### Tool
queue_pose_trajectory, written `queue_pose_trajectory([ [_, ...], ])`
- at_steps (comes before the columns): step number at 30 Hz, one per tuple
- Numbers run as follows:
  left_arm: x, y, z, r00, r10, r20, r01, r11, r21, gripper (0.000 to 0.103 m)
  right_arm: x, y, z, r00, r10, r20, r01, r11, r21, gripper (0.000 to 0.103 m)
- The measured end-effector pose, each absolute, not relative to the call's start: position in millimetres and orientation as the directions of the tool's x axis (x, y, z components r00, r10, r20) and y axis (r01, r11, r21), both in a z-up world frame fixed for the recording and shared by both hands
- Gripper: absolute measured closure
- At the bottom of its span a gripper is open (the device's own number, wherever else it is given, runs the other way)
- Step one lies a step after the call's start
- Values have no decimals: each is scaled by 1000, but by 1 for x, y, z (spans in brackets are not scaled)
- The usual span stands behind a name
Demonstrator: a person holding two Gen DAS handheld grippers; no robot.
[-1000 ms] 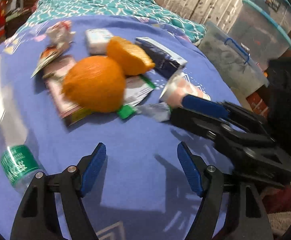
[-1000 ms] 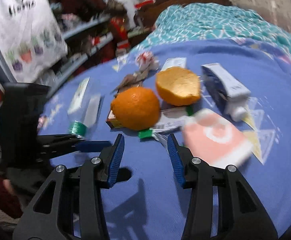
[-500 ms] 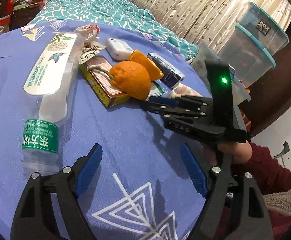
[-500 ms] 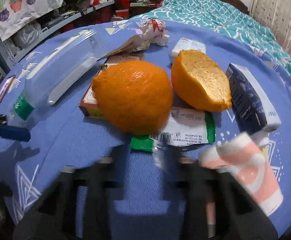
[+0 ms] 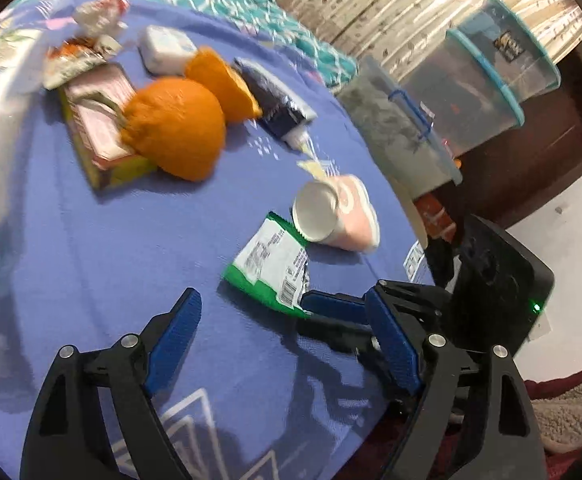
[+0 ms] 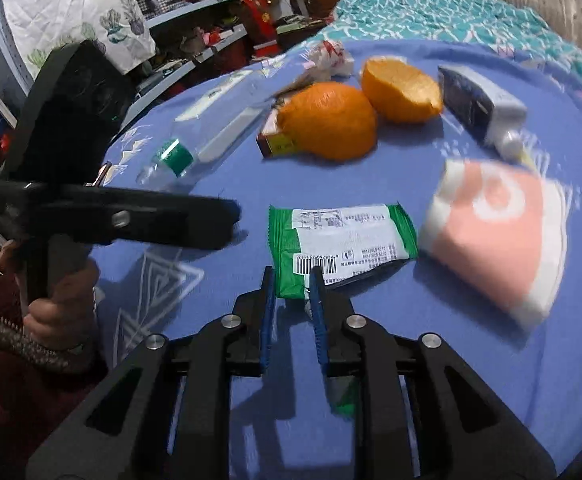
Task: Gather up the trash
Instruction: 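Grasp the green snack wrapper with the left gripper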
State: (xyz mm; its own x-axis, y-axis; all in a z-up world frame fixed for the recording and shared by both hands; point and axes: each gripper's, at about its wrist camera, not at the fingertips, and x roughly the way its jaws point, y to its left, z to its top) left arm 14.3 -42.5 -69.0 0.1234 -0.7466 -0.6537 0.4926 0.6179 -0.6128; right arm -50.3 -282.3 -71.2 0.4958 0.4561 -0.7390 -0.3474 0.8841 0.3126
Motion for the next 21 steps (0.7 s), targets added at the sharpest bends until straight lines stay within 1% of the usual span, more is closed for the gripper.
queue_pose_trajectory([
  [1,15,-48,-73,107,-742,-662,488,620,-615,23,-51,-287,-71,512,452,-731,-328,889,320,22],
  [2,15,-53,-76,93,-737,-669,483,621,-618,23,-57,-296,-69,558,452,-696,-300,892,338,11],
  [3,13,-56,-78,88,-735,-672,483,621,-617,23,-59,-300,-68,569,458,-683,-296,889,349,11],
  [7,11,-64,-78,92,-725,-683,490,630,-603,23,-58,-310,-71,562,450,-694,-272,893,358,15],
  [9,13,-65,-79,85,-728,-680,482,627,-611,23,-56,-311,-76,546,444,-711,-264,896,357,20],
  [10,14,-65,-79,79,-733,-675,476,623,-620,23,-55,-309,-78,551,418,-722,-262,909,325,26],
  [11,15,-66,-80,70,-739,-670,470,617,-631,25,-56,-306,-79,559,391,-731,-261,920,292,34],
  [12,15,-67,-81,58,-745,-665,465,609,-642,30,-55,-304,-78,568,372,-734,-262,927,268,37],
  [13,16,-69,-82,38,-755,-654,457,595,-661,35,-55,-302,-79,572,358,-738,-261,932,250,45],
  [14,17,-70,-83,23,-764,-644,450,583,-676,36,-54,-301,-79,577,353,-736,-258,934,246,52],
  [15,17,-71,-83,16,-769,-639,445,578,-684,37,-55,-304,-80,579,356,-734,-255,934,252,54],
  [17,18,-73,-83,11,-776,-630,439,570,-695,37,-53,-307,-81,579,363,-730,-244,932,270,63],
  [18,19,-74,-84,7,-781,-624,435,565,-701,40,-53,-308,-81,578,369,-728,-243,929,279,63],
  [19,20,-75,-84,4,-785,-620,430,561,-708,46,-53,-308,-81,574,382,-725,-252,924,287,63],
  [20,22,-75,-85,1,-788,-616,423,558,-714,49,-54,-307,-82,571,390,-722,-261,920,291,63],
  [21,23,-76,-85,0,-791,-612,419,556,-718,60,-55,-307,-82,571,394,-720,-268,919,290,63],
])
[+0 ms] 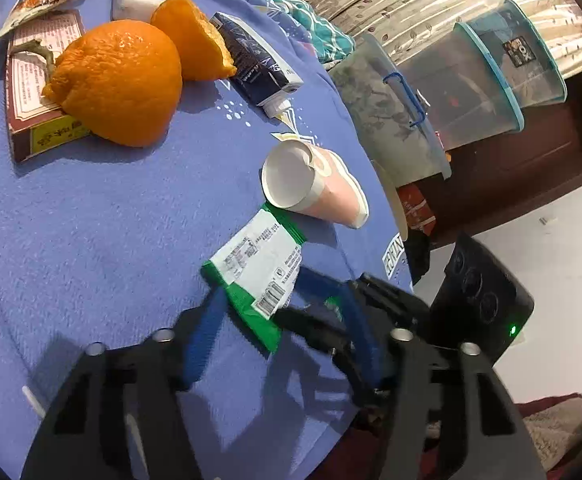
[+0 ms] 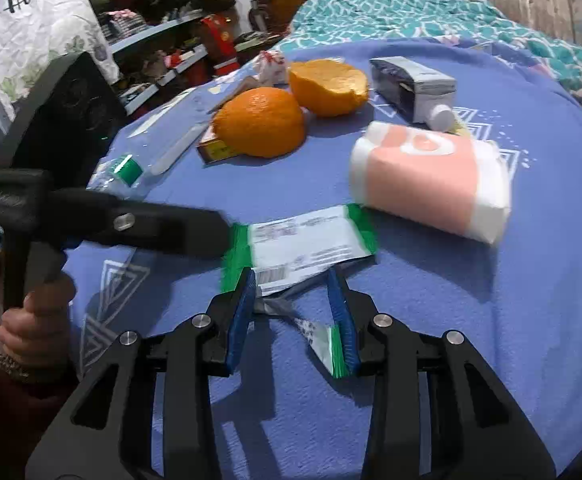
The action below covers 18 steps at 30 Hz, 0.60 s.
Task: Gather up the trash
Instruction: 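Grasp the green snack wrapper with the left gripper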
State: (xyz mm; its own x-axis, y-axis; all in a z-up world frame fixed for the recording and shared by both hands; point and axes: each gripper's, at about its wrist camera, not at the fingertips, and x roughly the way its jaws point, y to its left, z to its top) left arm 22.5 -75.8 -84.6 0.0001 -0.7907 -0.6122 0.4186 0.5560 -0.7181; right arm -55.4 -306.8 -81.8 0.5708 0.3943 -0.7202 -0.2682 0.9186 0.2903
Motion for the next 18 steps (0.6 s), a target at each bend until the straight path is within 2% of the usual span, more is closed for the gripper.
queue_pose_trajectory([
  [1,24,-77,-85,-1,-791,-612,417,556,-719,77,-56,-306,-82,572,399,-717,-274,916,292,61],
  [2,24,-79,-85,5,-783,-622,418,567,-710,85,-58,-308,-81,578,399,-712,-271,916,294,60],
  [3,25,-80,-85,12,-774,-633,420,579,-699,98,-58,-310,-80,580,406,-706,-269,914,305,57],
  [4,25,-81,-86,18,-767,-641,421,587,-691,102,-60,-313,-79,585,414,-698,-265,910,318,48],
  [11,28,-73,-82,45,-771,-635,416,593,-690,102,-72,-343,-53,693,385,-609,-222,918,328,27],
  [18,27,-77,-73,50,-772,-634,445,585,-678,102,-68,-364,-45,727,329,-602,-159,934,319,27],
])
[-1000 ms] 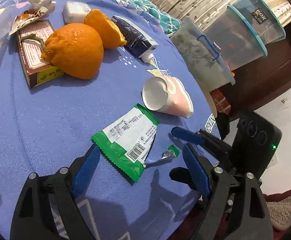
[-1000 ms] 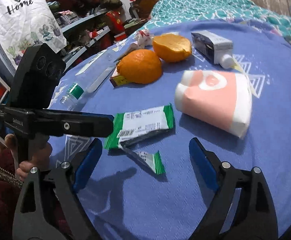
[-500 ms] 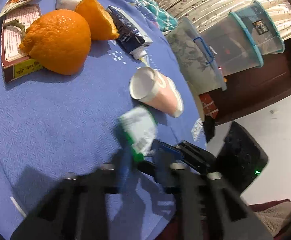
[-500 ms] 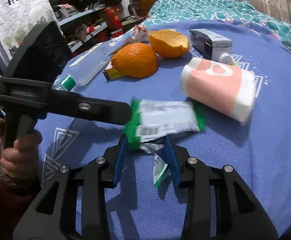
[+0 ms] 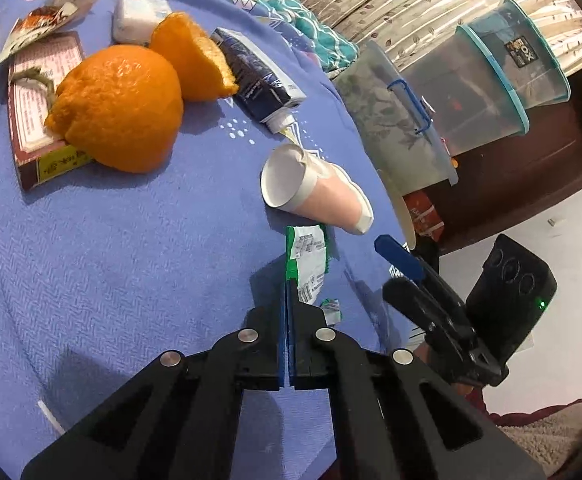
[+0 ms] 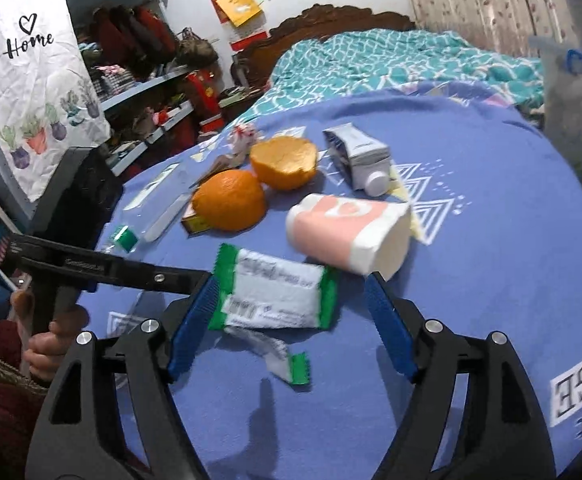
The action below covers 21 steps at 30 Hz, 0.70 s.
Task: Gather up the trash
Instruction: 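Grasp the green snack wrapper with the left gripper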
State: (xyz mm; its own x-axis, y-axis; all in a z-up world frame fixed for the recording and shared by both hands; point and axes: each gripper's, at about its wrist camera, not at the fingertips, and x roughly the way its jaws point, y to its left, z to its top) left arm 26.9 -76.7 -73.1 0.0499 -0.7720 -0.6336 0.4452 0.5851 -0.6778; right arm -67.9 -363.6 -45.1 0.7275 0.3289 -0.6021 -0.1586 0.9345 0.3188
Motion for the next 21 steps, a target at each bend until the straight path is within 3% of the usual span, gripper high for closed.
queue_pose_trajectory([
  [3,27,-76,-68,60,-776,-628,456,581,-674,102,-59,-368,-54,689,342,-639,-136,927,350,36],
  [7,30,-83,-69,41,-770,-637,453,583,-675,101,-44,-348,-79,599,261,-757,-112,963,244,61],
  [9,32,-88,-72,20,-769,-639,450,578,-681,92,-43,-340,-78,604,258,-754,-130,965,226,69],
  [13,32,-101,-69,16,-768,-641,476,569,-670,66,-45,-335,-78,615,242,-751,-141,970,198,72],
  [14,32,-103,-68,19,-769,-639,480,567,-669,66,-45,-337,-79,614,250,-749,-142,968,206,72],
  [17,34,-113,-70,16,-758,-652,489,575,-656,69,-49,-340,-80,610,292,-736,-153,956,252,72],
  [19,36,-118,-77,-1,-741,-671,484,587,-649,98,-50,-344,-79,612,311,-727,-155,949,276,71],
  [21,36,-119,-82,16,-715,-699,480,618,-622,102,-51,-346,-77,618,326,-716,-154,943,296,70],
])
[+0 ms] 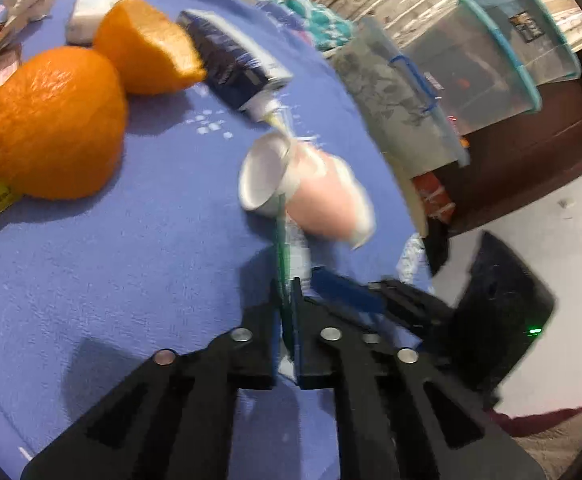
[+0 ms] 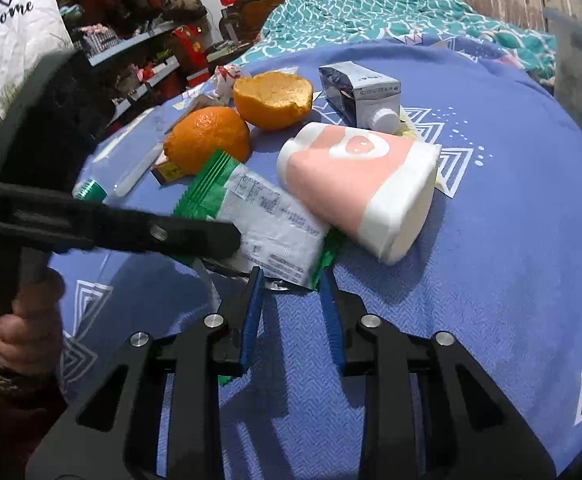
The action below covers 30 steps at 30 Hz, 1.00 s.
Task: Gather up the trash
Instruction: 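Grasp the green snack wrapper with the left gripper, then grasp the pink paper cup with the right gripper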
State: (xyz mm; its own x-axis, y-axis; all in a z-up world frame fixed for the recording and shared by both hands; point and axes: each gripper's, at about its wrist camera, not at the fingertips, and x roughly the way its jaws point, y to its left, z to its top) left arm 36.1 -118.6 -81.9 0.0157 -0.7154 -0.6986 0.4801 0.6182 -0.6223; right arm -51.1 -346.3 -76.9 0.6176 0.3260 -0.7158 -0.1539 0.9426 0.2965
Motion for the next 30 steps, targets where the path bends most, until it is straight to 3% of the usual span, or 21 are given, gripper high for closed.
queue_pose_trajectory([
  [3,36,-110,-80,30,-715,-698,472,626,-621,102,-59,-356,-72,637,349,-688,-151,931,332,65],
  [5,35,-102,-72,51,-726,-686,477,621,-622,102,-64,-366,-65,669,334,-664,-124,931,343,35],
  [6,34,-98,-68,63,-731,-679,479,619,-622,102,-65,-372,-63,684,340,-645,-114,923,366,29],
  [14,36,-76,-47,121,-750,-650,474,619,-626,102,-43,-424,-64,698,461,-547,-8,770,638,27],
  [18,37,-70,-42,137,-748,-649,471,626,-621,102,-31,-440,-68,707,483,-517,32,708,706,27],
  [30,37,-76,-49,111,-736,-668,456,635,-624,102,48,-432,-83,637,422,-645,18,828,560,8],
])
